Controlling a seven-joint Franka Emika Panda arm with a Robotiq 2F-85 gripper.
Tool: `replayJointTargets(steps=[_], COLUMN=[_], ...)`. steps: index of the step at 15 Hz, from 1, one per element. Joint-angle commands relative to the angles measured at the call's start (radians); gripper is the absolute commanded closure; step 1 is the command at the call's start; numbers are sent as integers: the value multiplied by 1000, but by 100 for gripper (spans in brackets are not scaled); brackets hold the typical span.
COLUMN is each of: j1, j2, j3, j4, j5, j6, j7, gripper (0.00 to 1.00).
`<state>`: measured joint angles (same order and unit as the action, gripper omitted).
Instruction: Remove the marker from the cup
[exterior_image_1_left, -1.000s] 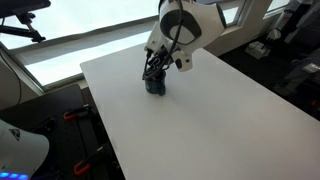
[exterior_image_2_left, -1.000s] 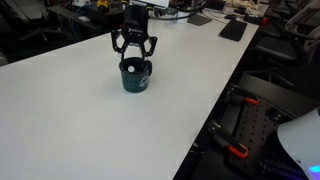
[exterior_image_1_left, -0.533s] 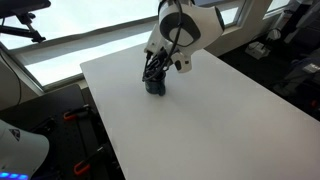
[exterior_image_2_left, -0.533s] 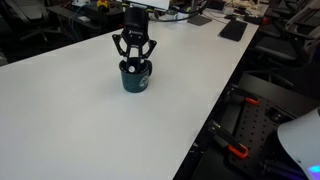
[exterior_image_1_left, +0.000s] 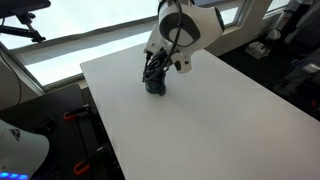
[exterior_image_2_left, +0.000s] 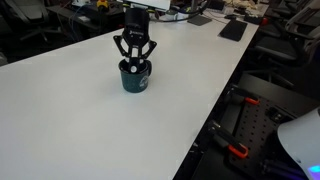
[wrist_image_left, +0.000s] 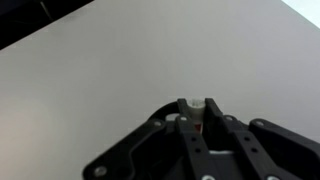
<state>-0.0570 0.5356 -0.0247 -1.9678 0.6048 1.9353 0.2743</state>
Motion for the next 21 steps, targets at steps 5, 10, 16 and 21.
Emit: replayJointTargets(steps=[5, 10, 16, 21], j1=[-21, 7, 1, -9], j2=[-119, -201, -281, -291], j3=[-2, -33, -59, -84], j4=[-43, -82, -133, -153], j5=[-36, -100, -156, -170], j6=[-172, -77, -15, 64], j7=[-89, 12, 111, 179], gripper=[95, 95, 95, 95])
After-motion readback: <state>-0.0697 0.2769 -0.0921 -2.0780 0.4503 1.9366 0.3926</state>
